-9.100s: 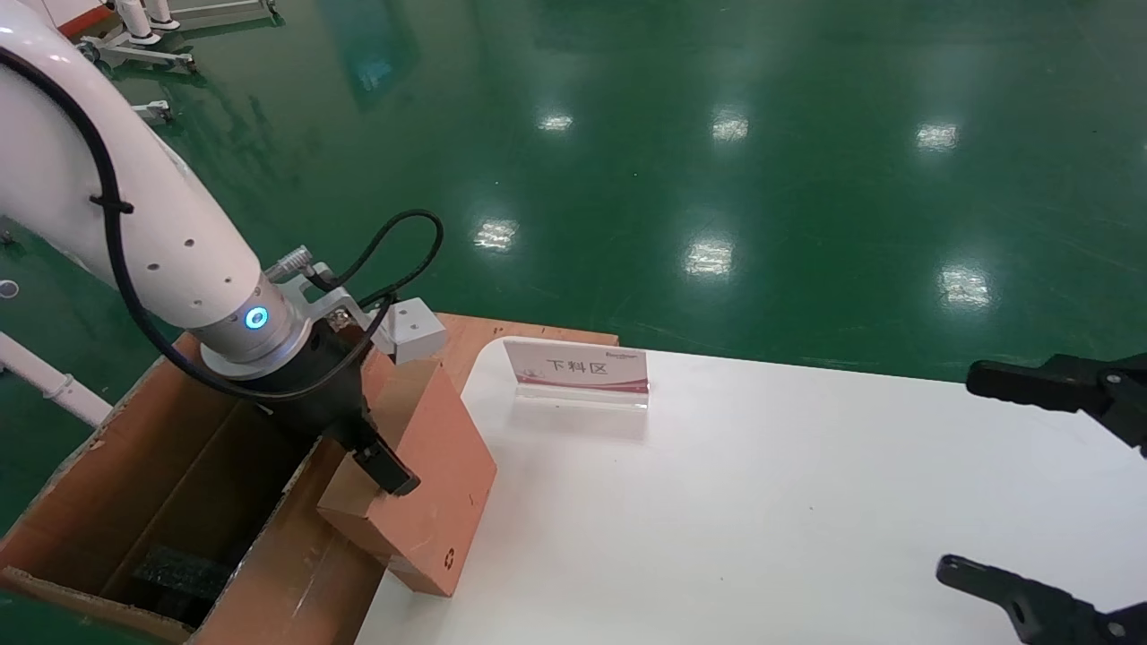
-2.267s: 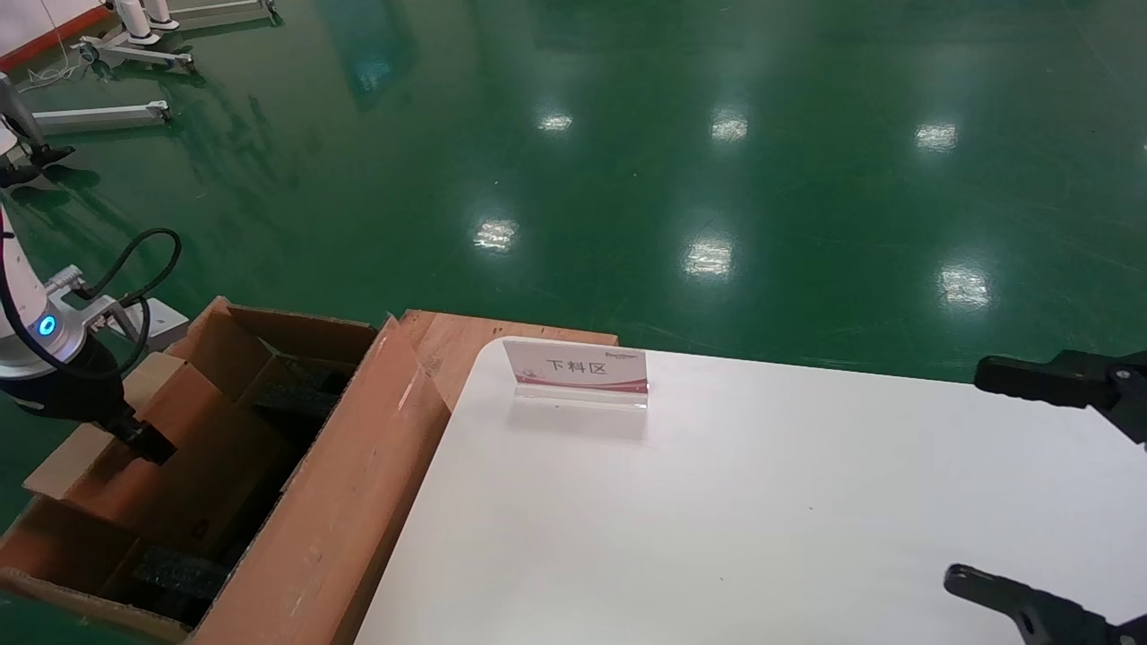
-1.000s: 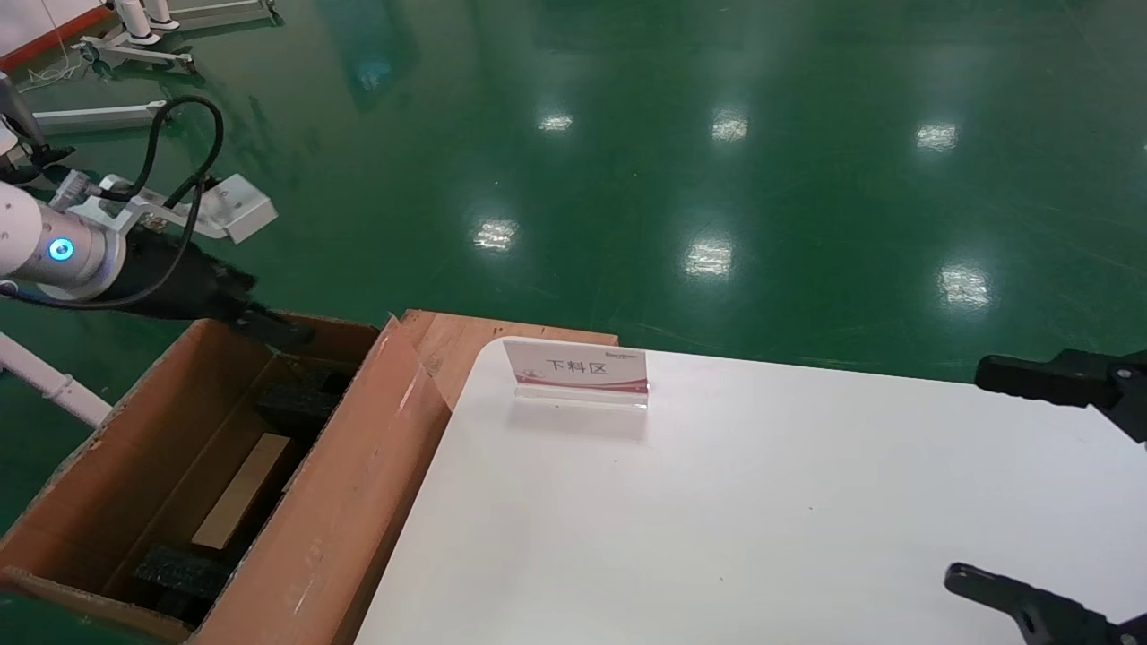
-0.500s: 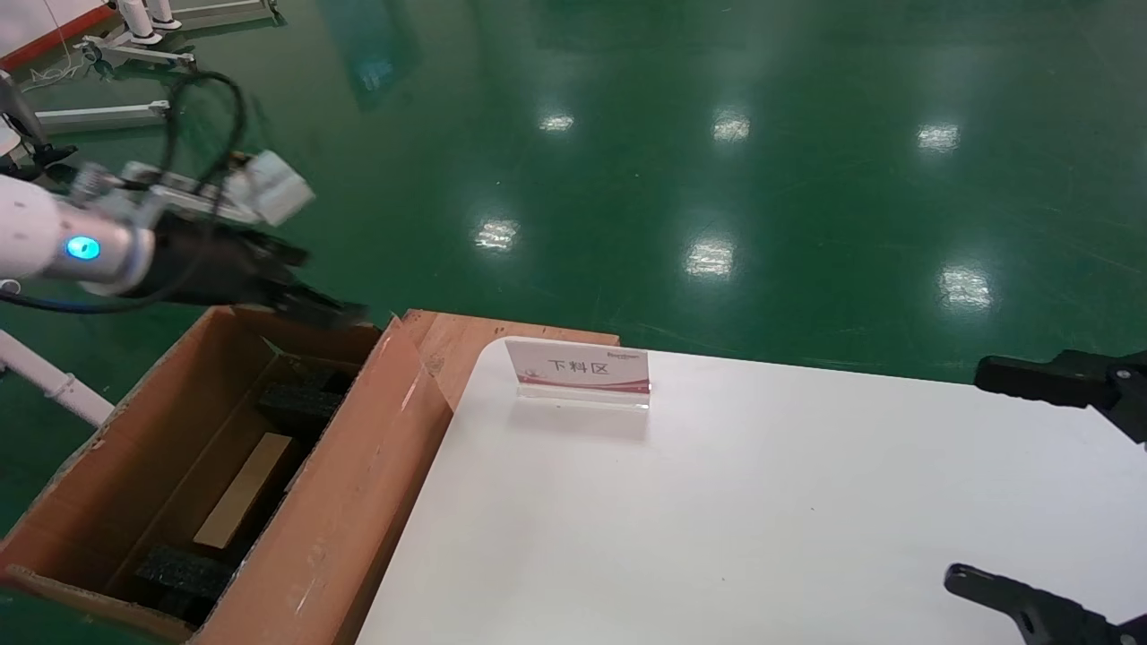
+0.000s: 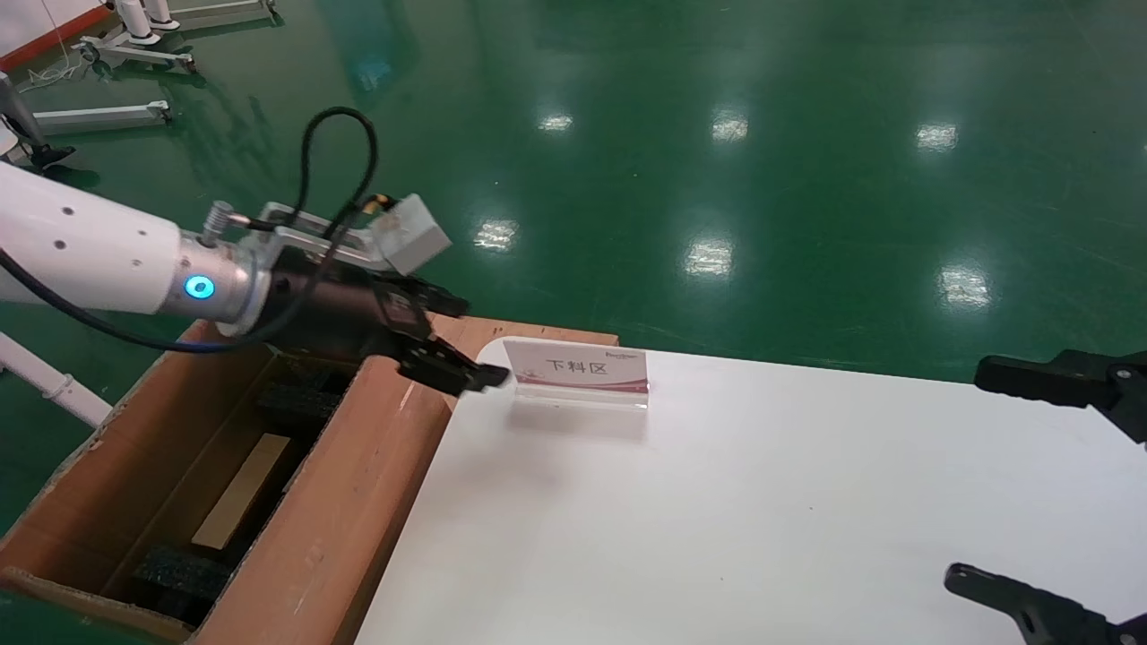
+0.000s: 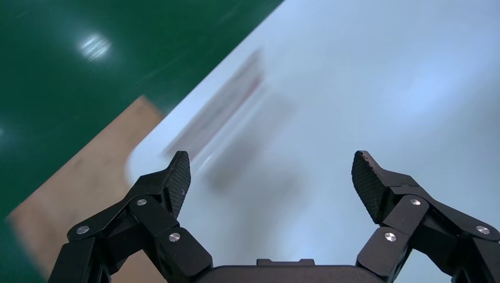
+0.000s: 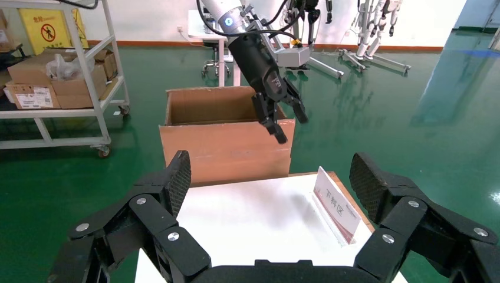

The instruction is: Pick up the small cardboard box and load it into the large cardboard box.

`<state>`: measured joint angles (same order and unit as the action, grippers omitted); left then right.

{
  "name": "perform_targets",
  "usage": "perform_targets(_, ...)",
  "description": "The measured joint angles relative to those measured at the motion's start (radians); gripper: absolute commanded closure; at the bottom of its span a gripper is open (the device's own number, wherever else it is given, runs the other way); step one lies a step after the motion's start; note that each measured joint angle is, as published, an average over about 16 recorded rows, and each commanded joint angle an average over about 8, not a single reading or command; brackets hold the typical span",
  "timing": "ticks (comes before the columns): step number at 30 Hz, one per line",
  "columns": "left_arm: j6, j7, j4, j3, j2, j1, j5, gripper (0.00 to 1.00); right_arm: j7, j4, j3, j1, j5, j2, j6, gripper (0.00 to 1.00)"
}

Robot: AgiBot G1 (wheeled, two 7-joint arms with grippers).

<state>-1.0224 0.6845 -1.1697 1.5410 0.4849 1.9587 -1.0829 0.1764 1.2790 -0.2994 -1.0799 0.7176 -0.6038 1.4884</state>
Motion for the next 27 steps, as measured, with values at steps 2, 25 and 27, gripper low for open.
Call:
perform_targets(2, -0.024, -0.025, -0.006, -0.064, 0.006, -0.045, 0.018, 0.00, 0.000, 0.000, 0.000, 0.000, 0.000, 0.000, 0.000, 0.00)
perform_targets(25, -0.298, -0.312, -0.072, -0.793, 0.079, -0.556, 0.221, 0.00, 0.004, 0.001, 0.006, 0.002, 0.004, -0.002, 0.002, 0.00)
perform_targets(27, -0.321, -0.337, -0.078, -0.857, 0.086, -0.600, 0.239, 0.00, 0.004, 0.002, 0.007, 0.002, 0.004, -0.003, 0.002, 0.00)
